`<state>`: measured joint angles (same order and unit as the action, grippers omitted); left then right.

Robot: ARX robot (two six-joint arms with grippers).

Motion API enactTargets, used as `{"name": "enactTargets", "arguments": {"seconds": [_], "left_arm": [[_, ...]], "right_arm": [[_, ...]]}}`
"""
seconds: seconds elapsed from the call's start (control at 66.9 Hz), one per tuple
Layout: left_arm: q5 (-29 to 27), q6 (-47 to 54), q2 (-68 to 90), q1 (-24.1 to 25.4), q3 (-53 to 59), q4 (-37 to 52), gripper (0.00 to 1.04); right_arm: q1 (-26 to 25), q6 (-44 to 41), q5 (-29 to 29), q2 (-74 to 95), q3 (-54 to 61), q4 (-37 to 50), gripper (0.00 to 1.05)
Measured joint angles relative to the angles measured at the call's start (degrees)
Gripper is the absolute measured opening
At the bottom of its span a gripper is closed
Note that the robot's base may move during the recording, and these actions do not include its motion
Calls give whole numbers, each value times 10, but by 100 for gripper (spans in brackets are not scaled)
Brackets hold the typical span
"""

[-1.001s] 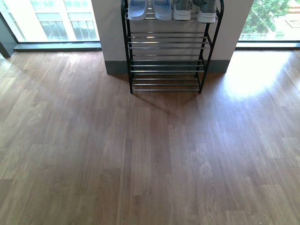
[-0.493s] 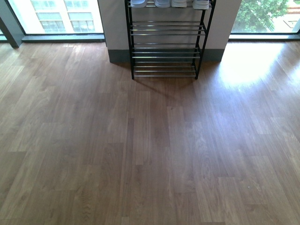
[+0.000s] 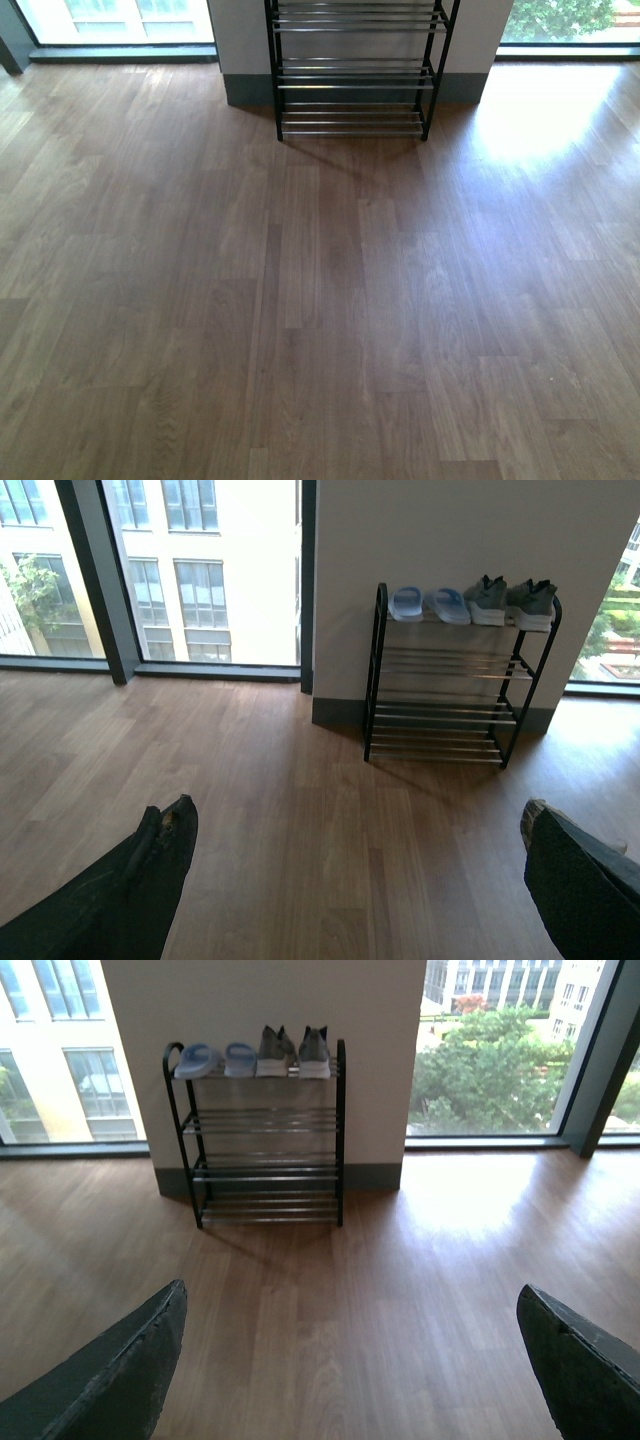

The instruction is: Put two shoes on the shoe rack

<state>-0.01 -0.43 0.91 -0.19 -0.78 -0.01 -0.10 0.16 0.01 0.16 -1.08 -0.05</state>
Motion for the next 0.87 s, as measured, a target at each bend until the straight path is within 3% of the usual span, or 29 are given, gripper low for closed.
{"name": "enactTargets", "arguments": {"seconds": [0.867], "left_arm": [[0, 0, 0, 0, 0, 0, 95]], "right_arm": [[0, 0, 0, 0, 0, 0, 96]]}}
